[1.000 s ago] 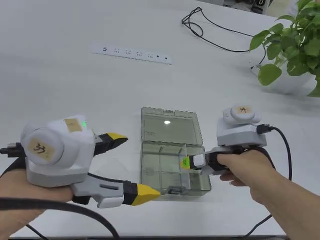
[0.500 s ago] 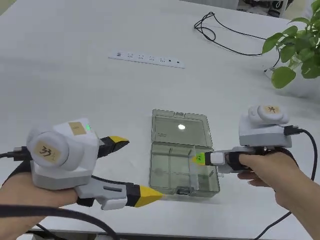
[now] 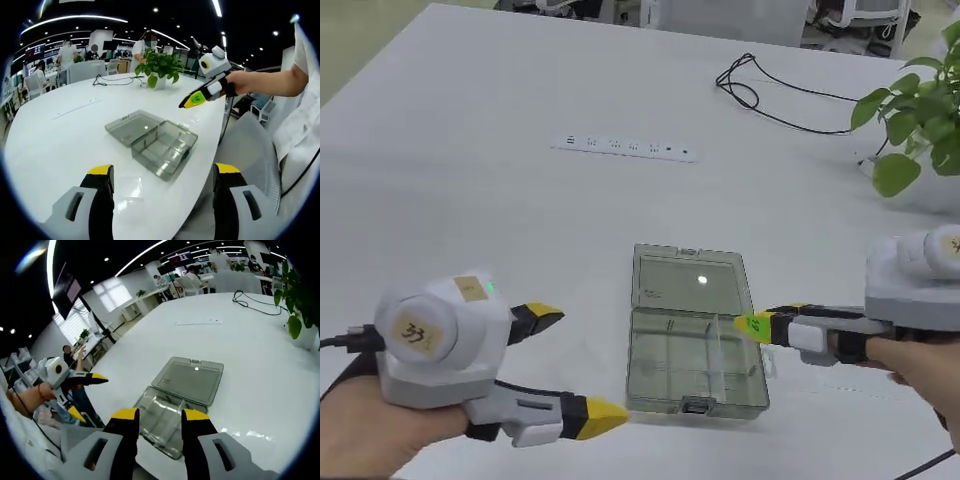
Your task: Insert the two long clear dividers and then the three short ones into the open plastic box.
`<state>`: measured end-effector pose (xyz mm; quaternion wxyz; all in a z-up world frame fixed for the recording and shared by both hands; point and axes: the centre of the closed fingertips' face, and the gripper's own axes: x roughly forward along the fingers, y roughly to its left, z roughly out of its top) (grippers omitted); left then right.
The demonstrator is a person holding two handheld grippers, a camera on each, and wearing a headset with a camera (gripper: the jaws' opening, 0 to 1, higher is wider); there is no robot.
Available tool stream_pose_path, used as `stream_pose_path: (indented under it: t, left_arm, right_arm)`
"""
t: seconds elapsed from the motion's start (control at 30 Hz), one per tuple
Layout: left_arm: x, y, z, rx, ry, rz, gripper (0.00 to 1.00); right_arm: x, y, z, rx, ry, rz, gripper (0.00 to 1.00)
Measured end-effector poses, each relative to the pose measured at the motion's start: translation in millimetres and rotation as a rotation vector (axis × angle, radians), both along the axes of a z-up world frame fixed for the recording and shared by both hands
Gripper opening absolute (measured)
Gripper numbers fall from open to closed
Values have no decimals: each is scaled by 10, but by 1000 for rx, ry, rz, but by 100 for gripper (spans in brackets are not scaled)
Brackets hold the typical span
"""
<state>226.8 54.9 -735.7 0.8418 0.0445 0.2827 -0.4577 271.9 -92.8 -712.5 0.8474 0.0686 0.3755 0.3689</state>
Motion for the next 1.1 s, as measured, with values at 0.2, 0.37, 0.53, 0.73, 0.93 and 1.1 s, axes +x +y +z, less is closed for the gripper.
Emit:
stream_pose_path:
  t: [0.2, 0.37, 0.53, 0.73, 0.93, 1.1]
  left_arm:
    - [-9, 68, -131, 50, 27, -1, 82]
    - [28, 196, -283, 100, 74, 35, 77]
    - [35, 321, -462, 179, 119, 65, 72]
    - [22, 392, -632, 231, 177, 93, 66]
    - [15, 450, -789, 280, 230, 112, 65]
    - [-5, 503, -913, 336, 267, 118, 62]
  right_arm:
    - [-81, -38, 87, -14, -85, 65, 42]
    - [-145, -102, 141, -20, -158, 115, 47]
    - [-177, -204, 152, -33, -219, 145, 53]
    - [-254, -323, 120, -37, -254, 166, 58]
    - [-324, -429, 55, -60, -282, 187, 61]
    - [-377, -450, 73, -48, -319, 204, 65]
